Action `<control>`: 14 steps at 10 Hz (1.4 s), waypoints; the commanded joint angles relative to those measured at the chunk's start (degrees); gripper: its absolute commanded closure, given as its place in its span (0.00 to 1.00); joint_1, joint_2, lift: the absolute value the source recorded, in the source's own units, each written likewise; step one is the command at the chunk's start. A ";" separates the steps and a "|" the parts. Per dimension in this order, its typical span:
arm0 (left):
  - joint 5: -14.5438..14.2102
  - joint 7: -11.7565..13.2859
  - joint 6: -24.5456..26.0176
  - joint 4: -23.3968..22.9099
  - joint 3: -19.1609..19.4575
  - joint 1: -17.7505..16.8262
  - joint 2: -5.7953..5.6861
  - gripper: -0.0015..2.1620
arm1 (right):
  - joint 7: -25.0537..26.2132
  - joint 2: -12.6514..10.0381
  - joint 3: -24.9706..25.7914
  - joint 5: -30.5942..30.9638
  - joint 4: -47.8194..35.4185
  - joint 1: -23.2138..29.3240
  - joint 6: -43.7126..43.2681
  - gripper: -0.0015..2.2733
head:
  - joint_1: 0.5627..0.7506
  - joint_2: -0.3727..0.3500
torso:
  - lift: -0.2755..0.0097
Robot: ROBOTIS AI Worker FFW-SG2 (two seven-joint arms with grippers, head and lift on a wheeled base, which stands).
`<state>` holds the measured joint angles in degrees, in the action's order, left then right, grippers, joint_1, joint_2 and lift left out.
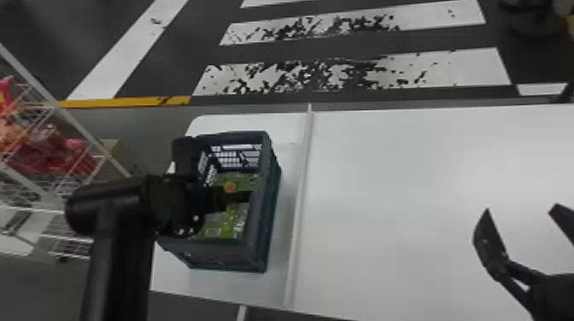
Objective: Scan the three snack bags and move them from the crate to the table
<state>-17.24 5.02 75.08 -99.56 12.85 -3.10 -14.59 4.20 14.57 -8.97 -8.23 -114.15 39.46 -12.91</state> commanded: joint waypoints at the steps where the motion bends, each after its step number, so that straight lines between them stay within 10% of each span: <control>1: 0.54 0.08 0.12 2.62 -1.34 -1.56 0.00 0.08 | 0.37 0.29 0.01 -0.03 0.15 0.00 -0.32 0.04 | 0.70 0.85 | 0.75; 5: 1.95 3.24 -0.58 8.86 -2.31 -2.79 0.52 0.17 | 1.07 0.73 0.18 -0.38 0.68 0.35 -1.37 0.04 | 0.70 0.80 | 0.75; 7: 1.95 4.47 -1.81 9.65 -0.99 -1.83 0.52 0.77 | 1.07 0.55 0.27 -1.53 1.56 0.00 -2.07 0.04 | 0.70 0.79 | 0.75; 8: 1.77 4.65 -1.46 7.89 0.07 -0.95 0.26 0.88 | 1.07 0.37 0.01 -1.53 1.56 0.00 -2.07 0.04 | 0.70 0.79 | 0.75; 14: 1.24 3.86 1.53 -9.60 3.67 6.88 0.52 0.88 | 1.07 0.11 -0.08 -1.70 1.29 0.53 -3.30 0.04 | 0.70 0.86 | 0.75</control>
<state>-15.98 8.84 76.27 -107.66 16.48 3.11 -14.17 5.28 14.69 -9.14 -9.90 -112.79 39.91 -16.06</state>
